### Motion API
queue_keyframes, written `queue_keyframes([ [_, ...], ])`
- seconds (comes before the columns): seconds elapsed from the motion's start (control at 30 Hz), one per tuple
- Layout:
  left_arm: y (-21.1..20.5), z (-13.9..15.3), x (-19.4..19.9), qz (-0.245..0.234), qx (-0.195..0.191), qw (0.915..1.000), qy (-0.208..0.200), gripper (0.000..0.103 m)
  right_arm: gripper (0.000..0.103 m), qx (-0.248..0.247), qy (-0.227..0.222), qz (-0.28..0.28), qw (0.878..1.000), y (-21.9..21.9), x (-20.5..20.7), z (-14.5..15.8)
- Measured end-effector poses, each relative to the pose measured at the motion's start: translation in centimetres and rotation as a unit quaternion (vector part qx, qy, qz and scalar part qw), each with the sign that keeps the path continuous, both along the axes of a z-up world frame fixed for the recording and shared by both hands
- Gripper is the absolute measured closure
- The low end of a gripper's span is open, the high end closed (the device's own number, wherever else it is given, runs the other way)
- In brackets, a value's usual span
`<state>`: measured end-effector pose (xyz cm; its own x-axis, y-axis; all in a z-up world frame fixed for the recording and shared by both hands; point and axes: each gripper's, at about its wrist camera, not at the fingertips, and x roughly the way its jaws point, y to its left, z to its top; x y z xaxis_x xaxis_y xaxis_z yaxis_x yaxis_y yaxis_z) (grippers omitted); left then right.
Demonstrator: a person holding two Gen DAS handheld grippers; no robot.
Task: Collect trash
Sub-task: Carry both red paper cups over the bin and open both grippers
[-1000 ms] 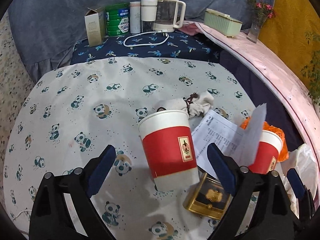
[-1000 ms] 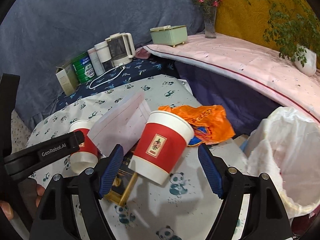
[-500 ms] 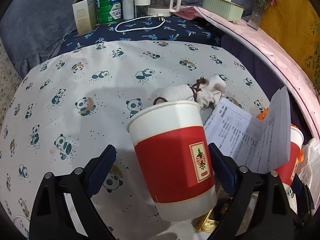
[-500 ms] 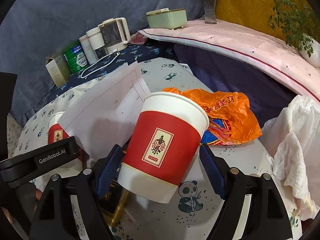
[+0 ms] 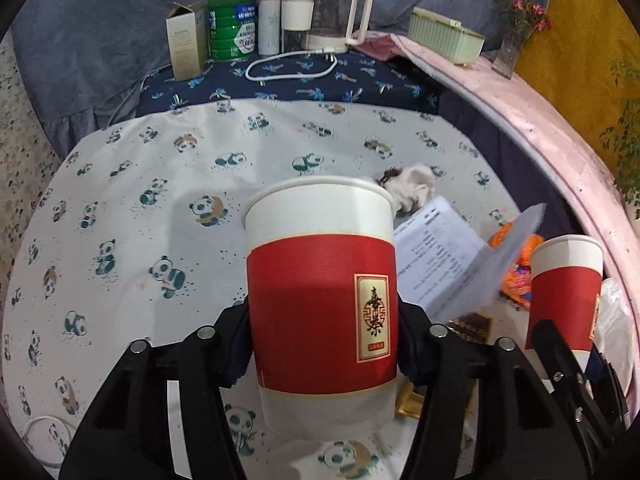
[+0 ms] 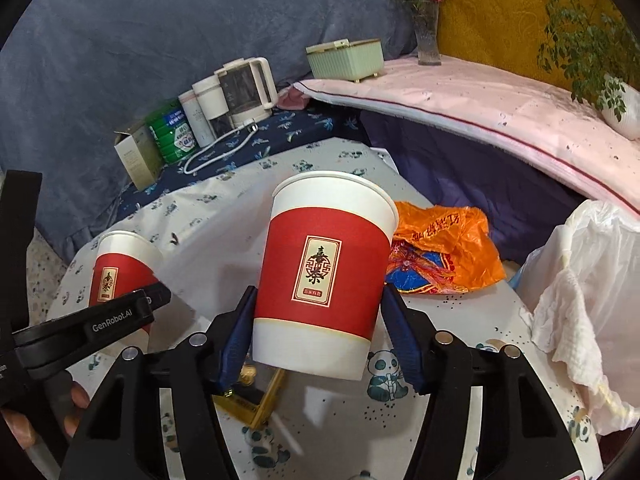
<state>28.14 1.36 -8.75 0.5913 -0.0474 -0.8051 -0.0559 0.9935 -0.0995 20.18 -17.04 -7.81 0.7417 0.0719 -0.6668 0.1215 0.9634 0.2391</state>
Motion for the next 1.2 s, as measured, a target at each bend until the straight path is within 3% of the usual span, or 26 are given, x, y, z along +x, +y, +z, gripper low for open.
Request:
queue_keyframes([
  [0.3,-2.7,6.6,-3.9,-0.033,-0.012,0.998,-0.053,0.049,0.044,-0.01,-0.041,-0.012,0.999,-1.7,-3.7,4.8],
  [0.6,-9.4,10.1,-7.7,-0.096,-0.011,0.9921,-0.08,0.048,0.044,-0.027,-0.074,-0.052,0.995,-6.8,-8.7,8.4],
  [0.9,-17.6,10.8,-10.8,-0.161,-0.001,0.9832,-0.085,0.048,0.044,-0.035,-0.08,-0.109,0.99,-13.1,-12.8,9.0],
  [1.2,-24.7,8.4,-11.9,-0.218,0.0,0.9741,-0.06,0.048,0.044,-0.041,-0.06,-0.156,0.985,-19.1,-15.1,7.2],
])
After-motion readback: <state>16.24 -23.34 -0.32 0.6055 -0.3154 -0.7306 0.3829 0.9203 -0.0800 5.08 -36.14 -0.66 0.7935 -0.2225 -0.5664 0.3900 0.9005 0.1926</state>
